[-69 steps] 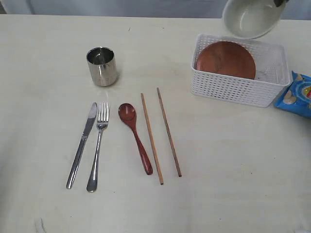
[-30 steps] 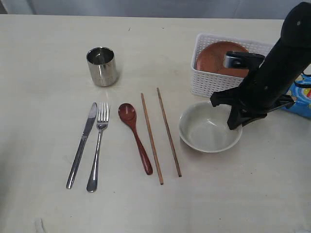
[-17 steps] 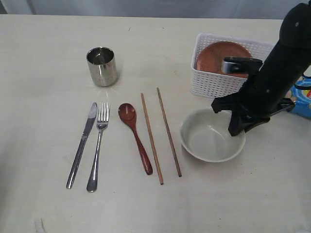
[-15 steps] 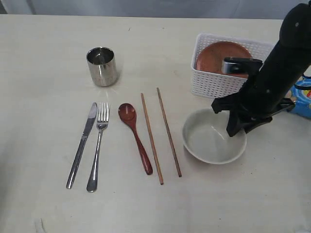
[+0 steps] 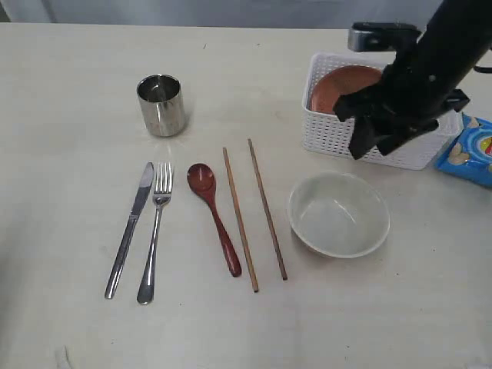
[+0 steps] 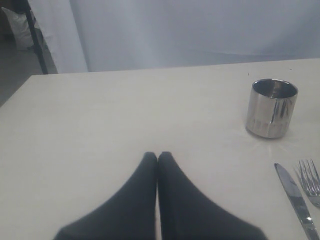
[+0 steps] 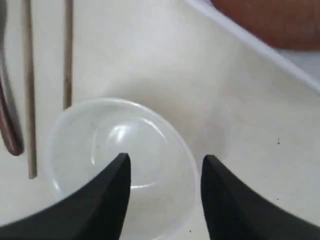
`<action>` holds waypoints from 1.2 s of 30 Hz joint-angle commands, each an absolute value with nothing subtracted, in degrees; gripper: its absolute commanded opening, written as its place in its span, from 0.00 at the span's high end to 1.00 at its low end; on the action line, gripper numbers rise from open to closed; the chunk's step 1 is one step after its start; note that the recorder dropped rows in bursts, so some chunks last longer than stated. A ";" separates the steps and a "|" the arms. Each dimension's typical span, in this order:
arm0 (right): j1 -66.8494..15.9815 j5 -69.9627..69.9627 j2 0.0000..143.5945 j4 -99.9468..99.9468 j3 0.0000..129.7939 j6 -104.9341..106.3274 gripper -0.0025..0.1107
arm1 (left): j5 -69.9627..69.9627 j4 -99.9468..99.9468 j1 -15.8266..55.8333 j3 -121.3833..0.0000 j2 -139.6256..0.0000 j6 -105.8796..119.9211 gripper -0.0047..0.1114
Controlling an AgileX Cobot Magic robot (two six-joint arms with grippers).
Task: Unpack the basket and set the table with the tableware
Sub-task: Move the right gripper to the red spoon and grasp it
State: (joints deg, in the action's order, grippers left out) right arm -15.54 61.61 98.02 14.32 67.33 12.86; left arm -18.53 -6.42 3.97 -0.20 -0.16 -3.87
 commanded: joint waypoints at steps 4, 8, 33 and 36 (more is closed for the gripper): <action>-37.30 49.87 95.93 14.09 68.58 4.82 0.59 | -18.50 -5.78 3.86 0.00 0.00 -3.89 0.96; -44.36 42.27 103.15 13.36 68.58 0.31 0.59 | -18.50 -5.78 3.86 0.00 0.00 -3.89 0.96; -48.10 43.99 120.19 8.27 79.13 -2.24 0.74 | -18.50 -5.78 3.86 0.00 0.00 -3.89 0.96; -48.10 43.99 120.19 8.27 79.01 -2.13 0.92 | -18.50 -5.78 3.86 0.00 0.00 -3.89 0.96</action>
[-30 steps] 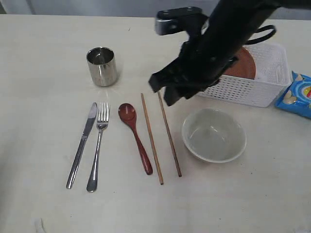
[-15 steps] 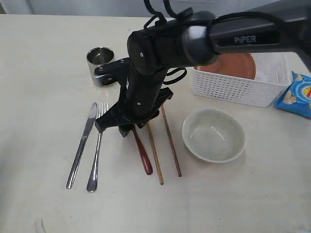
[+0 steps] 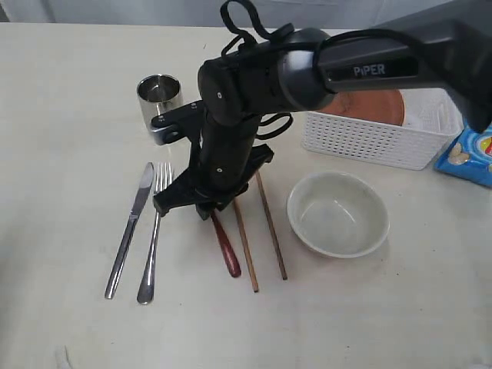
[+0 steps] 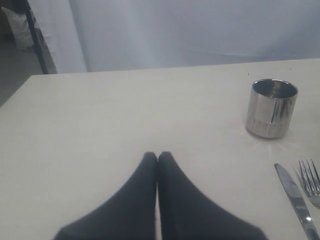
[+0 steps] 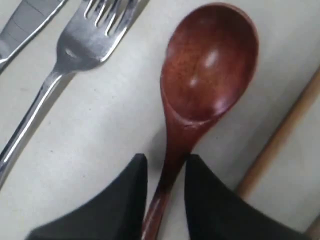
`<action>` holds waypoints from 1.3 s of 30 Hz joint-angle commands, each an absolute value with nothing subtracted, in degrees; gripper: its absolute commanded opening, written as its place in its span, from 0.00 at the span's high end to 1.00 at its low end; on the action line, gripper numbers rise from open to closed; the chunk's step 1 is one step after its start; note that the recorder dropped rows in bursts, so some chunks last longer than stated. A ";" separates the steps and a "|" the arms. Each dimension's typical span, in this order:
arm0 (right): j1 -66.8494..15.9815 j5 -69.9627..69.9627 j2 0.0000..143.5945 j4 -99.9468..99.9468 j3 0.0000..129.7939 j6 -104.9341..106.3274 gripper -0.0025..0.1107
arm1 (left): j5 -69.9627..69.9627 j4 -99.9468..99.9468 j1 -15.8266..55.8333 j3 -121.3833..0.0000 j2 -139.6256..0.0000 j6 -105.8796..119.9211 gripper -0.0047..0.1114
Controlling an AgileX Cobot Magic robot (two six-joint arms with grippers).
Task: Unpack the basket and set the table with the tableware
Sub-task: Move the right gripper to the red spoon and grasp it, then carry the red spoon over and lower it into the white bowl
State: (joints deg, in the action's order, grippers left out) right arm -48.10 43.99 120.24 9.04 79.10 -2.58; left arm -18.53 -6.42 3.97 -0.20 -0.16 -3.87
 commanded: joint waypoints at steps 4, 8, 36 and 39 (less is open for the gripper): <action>-48.10 44.89 120.19 8.27 79.63 -1.45 0.98 | -18.50 -5.78 3.86 0.00 0.00 -3.89 0.96; -48.10 48.34 119.82 8.27 81.94 -1.03 0.98 | -18.50 -5.78 3.86 0.00 0.00 -3.89 0.96; -38.99 69.96 92.09 -11.64 70.77 -0.98 0.98 | -18.50 -6.22 3.86 0.00 0.00 -3.89 0.96; -38.88 69.96 89.51 -11.77 64.44 -0.59 0.98 | -18.50 -6.22 3.86 0.00 0.00 -3.89 0.96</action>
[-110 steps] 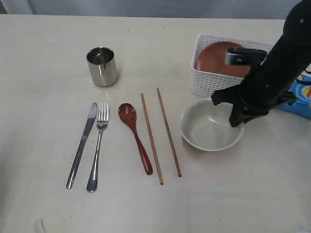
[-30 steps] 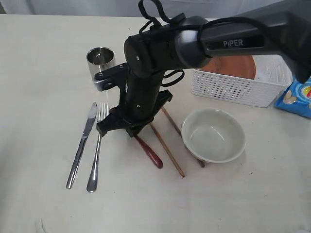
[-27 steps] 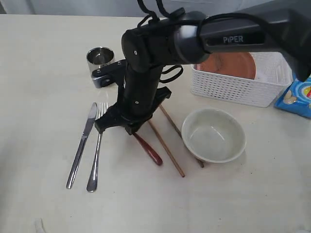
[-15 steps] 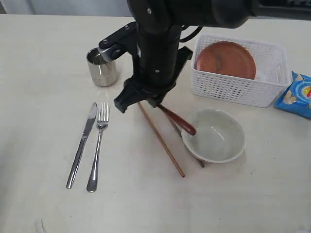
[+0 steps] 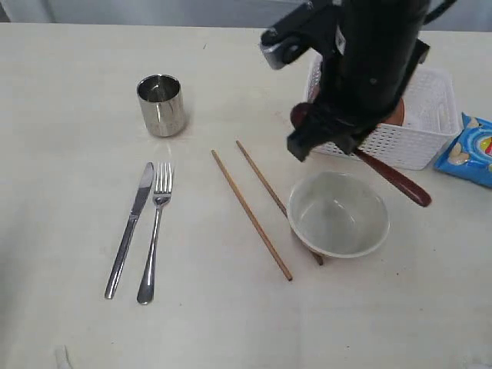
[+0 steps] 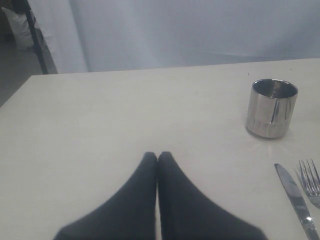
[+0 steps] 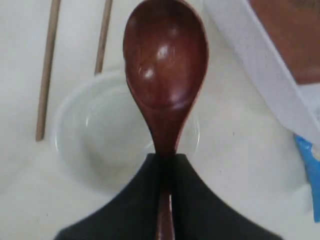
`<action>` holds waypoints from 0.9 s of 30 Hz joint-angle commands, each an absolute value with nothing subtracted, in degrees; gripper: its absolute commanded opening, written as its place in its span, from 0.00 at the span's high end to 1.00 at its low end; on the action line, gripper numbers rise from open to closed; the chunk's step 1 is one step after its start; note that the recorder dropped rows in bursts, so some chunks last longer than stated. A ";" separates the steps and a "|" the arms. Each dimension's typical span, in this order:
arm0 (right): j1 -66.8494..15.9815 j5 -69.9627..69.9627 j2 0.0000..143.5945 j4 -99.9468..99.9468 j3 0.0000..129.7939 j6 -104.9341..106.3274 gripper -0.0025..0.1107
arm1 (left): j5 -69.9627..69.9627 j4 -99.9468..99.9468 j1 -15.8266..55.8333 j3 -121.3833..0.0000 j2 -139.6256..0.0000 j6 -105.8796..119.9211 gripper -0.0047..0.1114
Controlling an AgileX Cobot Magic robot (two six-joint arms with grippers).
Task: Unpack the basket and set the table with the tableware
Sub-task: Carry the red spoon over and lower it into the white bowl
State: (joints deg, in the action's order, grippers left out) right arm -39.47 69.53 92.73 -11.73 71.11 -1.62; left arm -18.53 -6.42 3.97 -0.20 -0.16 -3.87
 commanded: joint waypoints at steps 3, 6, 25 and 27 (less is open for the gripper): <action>-38.88 69.96 88.77 -11.67 60.15 0.46 0.98 | -18.50 -6.22 3.86 0.00 0.00 -3.89 0.96; -38.88 69.96 89.01 -10.39 57.53 1.44 0.98 | -18.50 -6.22 3.86 0.00 0.00 -3.89 0.96; -38.88 61.30 94.97 -6.16 55.52 7.81 0.98 | -18.50 -6.22 3.86 0.00 0.00 -3.89 0.96; -38.88 60.58 95.67 -6.31 55.52 7.87 0.98 | -18.50 -6.22 3.86 0.00 0.00 -3.89 0.96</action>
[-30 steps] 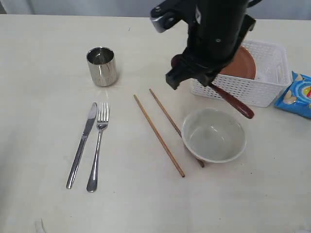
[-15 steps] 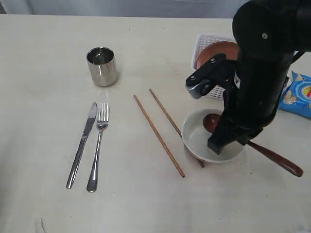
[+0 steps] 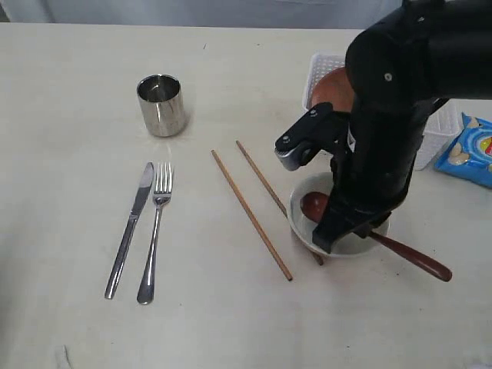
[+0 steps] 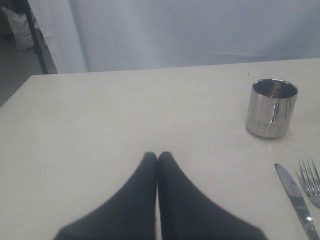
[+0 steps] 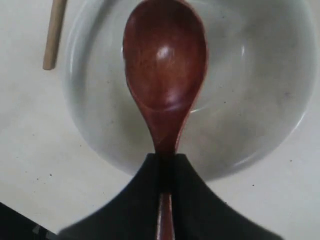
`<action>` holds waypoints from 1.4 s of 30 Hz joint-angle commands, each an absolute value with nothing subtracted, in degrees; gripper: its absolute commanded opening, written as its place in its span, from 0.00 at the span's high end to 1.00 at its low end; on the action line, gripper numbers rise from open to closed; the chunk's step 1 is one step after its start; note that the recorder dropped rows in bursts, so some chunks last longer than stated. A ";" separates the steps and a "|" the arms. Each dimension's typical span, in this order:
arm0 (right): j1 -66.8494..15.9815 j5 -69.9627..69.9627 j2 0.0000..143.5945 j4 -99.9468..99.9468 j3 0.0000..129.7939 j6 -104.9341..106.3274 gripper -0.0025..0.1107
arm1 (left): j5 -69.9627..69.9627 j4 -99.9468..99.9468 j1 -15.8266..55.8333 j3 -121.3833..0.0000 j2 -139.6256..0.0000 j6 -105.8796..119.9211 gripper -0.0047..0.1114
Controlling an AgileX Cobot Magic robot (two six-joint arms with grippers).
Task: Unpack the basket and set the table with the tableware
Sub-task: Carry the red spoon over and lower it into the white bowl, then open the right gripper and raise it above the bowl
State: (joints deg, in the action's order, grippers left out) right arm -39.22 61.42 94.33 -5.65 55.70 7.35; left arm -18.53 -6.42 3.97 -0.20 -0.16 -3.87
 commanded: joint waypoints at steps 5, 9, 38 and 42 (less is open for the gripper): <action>-38.88 58.07 95.63 -6.31 55.52 7.87 0.98 | -18.50 -6.22 3.86 0.00 0.00 -3.89 0.96; -38.88 57.90 95.63 -6.55 55.52 7.75 0.98 | -18.50 -6.22 3.86 0.00 0.00 -3.89 0.96; -30.45 60.99 95.63 -15.96 60.83 -12.53 0.60 | -18.50 -6.22 3.86 0.00 0.00 -3.89 0.96; -25.46 59.05 95.63 -4.78 60.83 -4.33 0.60 | -18.50 -6.22 3.86 0.00 0.00 -3.89 0.96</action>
